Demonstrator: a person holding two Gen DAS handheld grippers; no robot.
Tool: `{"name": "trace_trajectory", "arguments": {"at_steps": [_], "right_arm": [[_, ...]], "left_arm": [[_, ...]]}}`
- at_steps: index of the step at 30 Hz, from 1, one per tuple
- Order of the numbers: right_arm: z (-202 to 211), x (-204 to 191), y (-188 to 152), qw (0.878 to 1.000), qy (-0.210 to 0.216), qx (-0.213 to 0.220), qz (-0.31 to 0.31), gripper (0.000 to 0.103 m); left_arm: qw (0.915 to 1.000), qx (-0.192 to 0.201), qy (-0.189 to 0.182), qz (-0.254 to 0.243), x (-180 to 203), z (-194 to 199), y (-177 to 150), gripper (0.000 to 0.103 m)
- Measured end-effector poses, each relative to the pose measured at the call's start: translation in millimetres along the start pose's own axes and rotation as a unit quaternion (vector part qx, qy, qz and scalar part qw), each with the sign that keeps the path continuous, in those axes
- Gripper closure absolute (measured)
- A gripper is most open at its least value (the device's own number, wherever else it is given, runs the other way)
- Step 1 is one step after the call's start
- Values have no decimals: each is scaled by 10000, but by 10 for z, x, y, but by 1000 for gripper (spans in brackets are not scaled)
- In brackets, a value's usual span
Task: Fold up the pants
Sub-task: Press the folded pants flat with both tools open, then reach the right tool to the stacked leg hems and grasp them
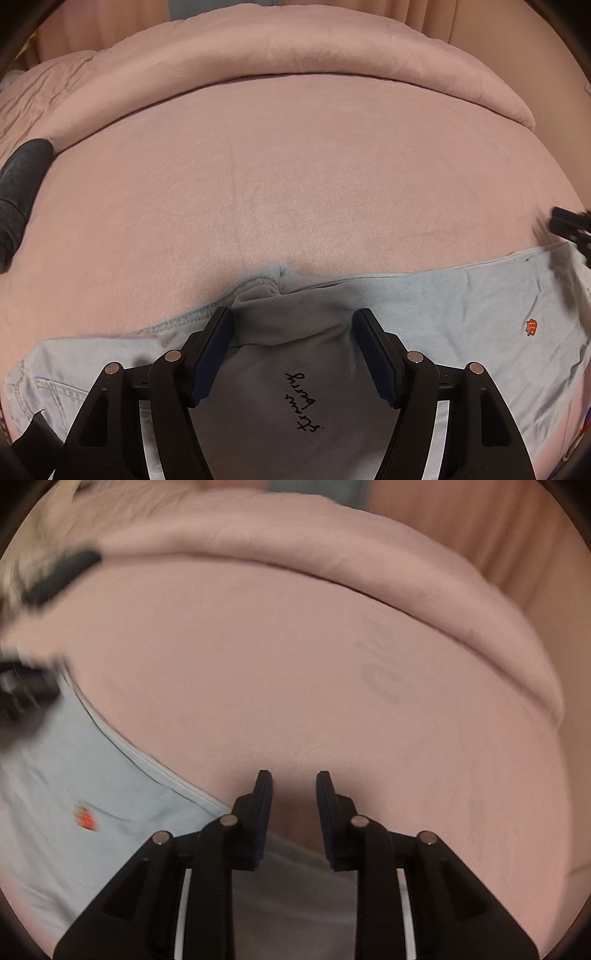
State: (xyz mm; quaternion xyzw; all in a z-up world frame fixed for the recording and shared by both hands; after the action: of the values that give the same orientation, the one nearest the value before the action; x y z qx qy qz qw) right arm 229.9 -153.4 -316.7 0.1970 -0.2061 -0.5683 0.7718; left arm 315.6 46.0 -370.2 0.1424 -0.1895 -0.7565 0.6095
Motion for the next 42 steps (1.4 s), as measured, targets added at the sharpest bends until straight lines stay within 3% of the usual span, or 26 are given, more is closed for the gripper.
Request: {"name": "trace_trajectory", "arguments": {"at_steps": [4,8,10,12,15,16,17,20,23,26,28,30,32,34,35,37,38,39,41,42], "right_arm": [[345,-97,-25,9991,238,242,-260,76],[446,-355,-222,9905,1181,366,-603,77],[289,-665,-342,9847,1636,171,-568,78],[85,-946,-408,9838,1761,6,-339,82],[-185,-920,-336,9856,1617,-10,-490,87],[-232,-802,-294,9858,1554,80,-636,91],[-293,-613,-294,9875,1331,68,-845,103],[-249,-74,-462,9761,1320,-21,-1728,103],[-12,519,-854,9737,690,78,-2168,103],[275,1053,-1211,9591,96,163,-2823,103],[512,1201,-1324,9544,-313,329,-2950,90],[725,1095,-1340,9544,-10,667,-2911,79],[754,859,-1397,9569,607,770,-2733,81],[593,814,-1579,9678,276,341,-2478,88],[470,804,-1659,9704,-18,132,-2413,103],[443,972,-1733,9535,235,411,-2977,103],[463,1047,-1745,9386,414,516,-3386,103],[538,1134,-1754,9374,200,655,-3414,103],[682,1204,-1769,9370,-444,812,-3368,70],[750,1230,-1797,9317,-437,879,-3496,66]], "left_arm": [[9992,240,290,124,1,278,-42,33],[9967,598,-463,-306,532,673,-137,33],[9931,522,-890,-552,874,679,-192,33],[9905,294,-1170,-663,1179,536,-240,33],[9940,21,-796,-747,1390,162,-275,33],[9950,99,-646,-761,1400,91,-267,31],[9951,249,-568,-776,1408,89,-246,29],[9947,190,-540,-857,1409,83,-242,27],[9951,117,-525,-827,1357,87,-225,26],[9972,-52,-351,-666,1378,169,-236,26],[9964,-33,-494,-693,1456,264,-289,26],[9939,105,-675,-864,1644,400,-335,26],[9906,113,-765,-1126,1840,454,-424,26],[9887,-55,-688,-1334,1956,366,-533,26],[9883,-132,-537,-1420,1985,286,-590,26],[9891,-23,-458,-1400,1993,299,-596,25],[9901,-80,-455,-1326,1984,318,-594,25],[9906,-146,-465,-1278,1966,335,-596,25],[9916,-155,-495,-1181,1943,405,-598,25],[9922,-127,-588,-1096,1935,450,-597,25]]}}
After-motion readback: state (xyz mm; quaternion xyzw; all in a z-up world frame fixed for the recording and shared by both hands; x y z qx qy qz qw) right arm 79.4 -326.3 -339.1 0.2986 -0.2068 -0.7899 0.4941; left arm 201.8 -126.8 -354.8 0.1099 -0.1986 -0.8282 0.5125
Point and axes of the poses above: each gripper's, at about its wrist camera, not at the fingertips, and z roughly against the way its jaws point, x to its right, y to its top, the point moved 7 cm from there along -z, roughly the way its jaws point, and after that the axes turned 2 degrees about -z, right-handed, at the moved point
